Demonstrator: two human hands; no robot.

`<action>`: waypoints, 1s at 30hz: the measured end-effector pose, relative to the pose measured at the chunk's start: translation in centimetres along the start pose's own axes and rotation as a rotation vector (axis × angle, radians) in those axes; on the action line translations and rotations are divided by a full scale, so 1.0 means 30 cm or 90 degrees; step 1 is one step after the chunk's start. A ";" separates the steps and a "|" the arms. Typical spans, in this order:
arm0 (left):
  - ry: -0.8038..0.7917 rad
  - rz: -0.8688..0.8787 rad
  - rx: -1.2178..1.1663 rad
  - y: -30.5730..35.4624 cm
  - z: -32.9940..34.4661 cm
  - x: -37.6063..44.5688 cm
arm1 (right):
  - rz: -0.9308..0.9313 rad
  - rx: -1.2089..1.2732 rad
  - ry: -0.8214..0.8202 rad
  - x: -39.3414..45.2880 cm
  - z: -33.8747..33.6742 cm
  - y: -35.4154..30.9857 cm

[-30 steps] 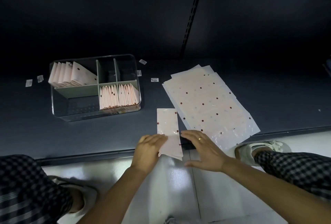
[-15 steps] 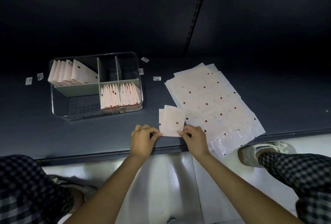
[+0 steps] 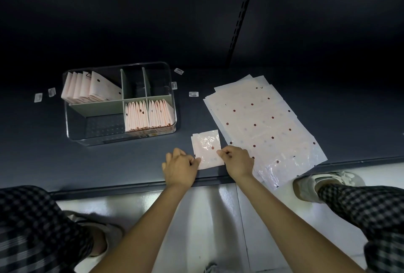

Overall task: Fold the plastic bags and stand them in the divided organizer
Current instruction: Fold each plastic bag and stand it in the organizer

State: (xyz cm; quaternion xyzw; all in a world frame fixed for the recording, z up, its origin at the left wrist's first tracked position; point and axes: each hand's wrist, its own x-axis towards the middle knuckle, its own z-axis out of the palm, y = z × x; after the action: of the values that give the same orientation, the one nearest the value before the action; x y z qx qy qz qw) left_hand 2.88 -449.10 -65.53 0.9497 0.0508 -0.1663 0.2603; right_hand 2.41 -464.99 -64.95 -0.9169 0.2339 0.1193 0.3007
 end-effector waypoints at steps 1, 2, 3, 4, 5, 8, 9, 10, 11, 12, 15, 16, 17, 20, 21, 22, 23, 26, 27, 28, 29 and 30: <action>0.007 0.000 0.006 0.001 0.001 -0.002 | 0.003 0.001 0.001 0.000 0.000 -0.003; 0.012 -0.001 0.004 0.001 0.001 -0.003 | 0.007 -0.001 0.002 0.000 -0.001 -0.007; 0.014 -0.001 0.001 -0.001 0.001 -0.004 | 0.012 -0.008 0.000 0.001 0.000 -0.009; 0.016 -0.002 -0.002 -0.003 0.001 -0.006 | 0.017 -0.015 0.000 0.001 0.000 -0.011; 0.020 -0.002 -0.003 -0.003 0.001 -0.012 | 0.023 -0.020 0.000 0.002 0.002 -0.013; 0.081 0.012 0.023 0.000 -0.001 -0.037 | 0.037 -0.027 0.003 0.005 0.007 -0.021; 0.114 0.053 0.052 0.001 -0.002 -0.043 | 0.041 -0.029 0.005 0.006 0.008 -0.025; 0.128 0.123 0.078 0.000 -0.002 -0.044 | 0.045 -0.033 0.006 0.006 0.007 -0.028; 0.104 0.208 0.095 -0.005 -0.001 -0.040 | 0.048 -0.039 0.007 0.005 0.006 -0.031; 0.055 0.289 0.109 -0.011 0.004 -0.032 | 0.050 -0.046 0.006 0.004 0.005 -0.034; -0.060 0.410 0.198 -0.046 0.018 -0.017 | 0.053 -0.063 0.008 -0.001 0.005 -0.037; -0.058 0.423 0.218 -0.060 0.023 -0.015 | 0.059 -0.062 0.015 -0.003 0.006 -0.038; -0.062 0.422 0.228 -0.068 0.025 -0.015 | 0.065 -0.055 0.023 -0.006 0.008 -0.038; -0.076 0.420 0.255 -0.080 0.036 -0.014 | 0.062 0.015 0.008 -0.028 0.013 -0.035; -0.073 0.417 0.258 -0.081 0.040 -0.012 | 0.052 0.059 -0.011 -0.038 0.018 -0.030; -0.072 0.408 0.261 -0.079 0.043 -0.010 | 0.047 0.108 -0.026 -0.047 0.021 -0.027; -0.071 0.398 0.264 -0.077 0.047 -0.009 | 0.056 0.158 -0.034 -0.055 0.022 -0.025; -0.037 0.382 0.274 -0.069 0.052 -0.013 | 0.146 0.330 -0.043 -0.058 0.002 -0.036; -0.022 0.381 0.262 -0.063 0.046 -0.014 | 0.171 0.378 -0.053 -0.054 -0.010 -0.042; -0.009 0.384 0.242 -0.055 0.037 -0.013 | 0.184 0.406 -0.066 -0.052 -0.024 -0.047; -0.004 0.386 0.229 -0.047 0.024 -0.012 | 0.181 0.407 -0.080 -0.053 -0.043 -0.053; -0.003 0.389 0.222 -0.041 0.011 -0.006 | 0.155 0.376 -0.088 -0.055 -0.066 -0.061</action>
State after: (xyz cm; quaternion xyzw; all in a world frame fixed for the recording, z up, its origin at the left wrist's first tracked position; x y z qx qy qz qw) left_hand 2.38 -448.20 -66.32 0.9509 -0.2654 -0.0889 0.1324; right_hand 2.05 -464.30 -61.90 -0.7449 0.3456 0.1431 0.5524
